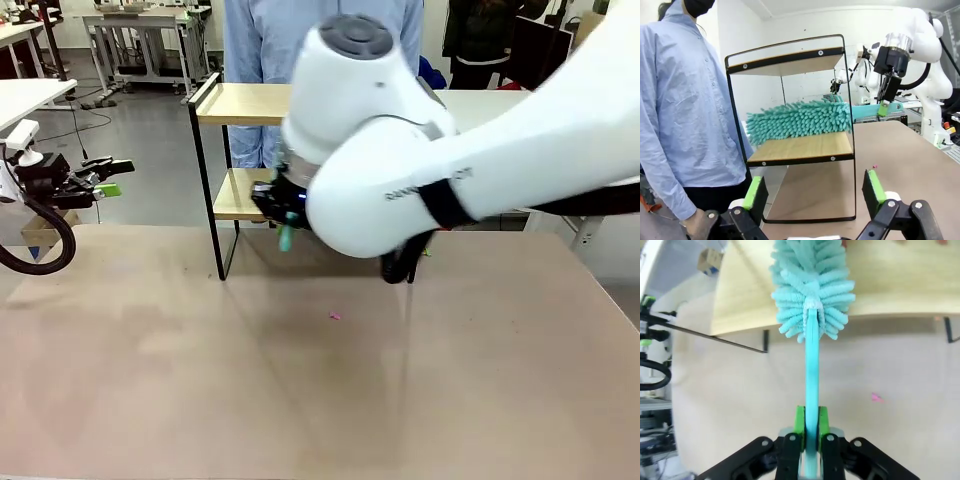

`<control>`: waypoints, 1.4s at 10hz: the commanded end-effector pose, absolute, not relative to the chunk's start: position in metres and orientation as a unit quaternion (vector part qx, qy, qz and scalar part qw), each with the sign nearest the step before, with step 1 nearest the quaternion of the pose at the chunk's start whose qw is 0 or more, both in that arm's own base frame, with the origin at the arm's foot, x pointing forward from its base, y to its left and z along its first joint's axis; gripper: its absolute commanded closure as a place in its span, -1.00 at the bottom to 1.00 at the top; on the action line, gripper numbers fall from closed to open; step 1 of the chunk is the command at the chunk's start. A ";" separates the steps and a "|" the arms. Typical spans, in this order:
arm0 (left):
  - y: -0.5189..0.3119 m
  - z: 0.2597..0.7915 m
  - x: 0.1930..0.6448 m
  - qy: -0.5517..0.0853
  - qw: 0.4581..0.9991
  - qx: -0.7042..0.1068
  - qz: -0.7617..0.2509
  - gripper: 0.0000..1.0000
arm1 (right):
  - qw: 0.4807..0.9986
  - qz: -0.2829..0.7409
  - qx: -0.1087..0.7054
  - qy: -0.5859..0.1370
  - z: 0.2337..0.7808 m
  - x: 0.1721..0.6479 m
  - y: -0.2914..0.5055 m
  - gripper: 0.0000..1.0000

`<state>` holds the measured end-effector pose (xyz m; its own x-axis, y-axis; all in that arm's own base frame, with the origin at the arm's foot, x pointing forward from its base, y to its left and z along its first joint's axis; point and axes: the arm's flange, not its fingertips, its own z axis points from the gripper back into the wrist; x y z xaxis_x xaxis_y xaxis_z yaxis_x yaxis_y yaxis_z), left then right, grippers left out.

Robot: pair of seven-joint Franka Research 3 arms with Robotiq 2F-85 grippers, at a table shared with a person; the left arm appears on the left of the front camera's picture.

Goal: Clean the shelf.
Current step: Clean the specific section of the Shelf indicated by the human with the Duster.

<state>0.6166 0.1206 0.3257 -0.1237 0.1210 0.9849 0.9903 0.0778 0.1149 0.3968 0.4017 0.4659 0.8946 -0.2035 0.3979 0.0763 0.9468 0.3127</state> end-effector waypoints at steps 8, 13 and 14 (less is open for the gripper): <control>0.119 0.328 0.614 -0.576 0.452 -0.477 -0.487 -1.00 | 0.959 -0.091 0.126 -0.235 0.483 0.341 0.213 0.74; 0.119 0.328 0.614 -0.576 0.452 -0.477 -0.487 -1.00 | 0.957 -0.088 0.120 -0.247 0.490 0.336 0.217 0.74; 0.119 0.328 0.614 -0.576 0.452 -0.477 -0.487 -1.00 | 0.957 -0.088 0.120 -0.247 0.490 0.336 0.217 0.74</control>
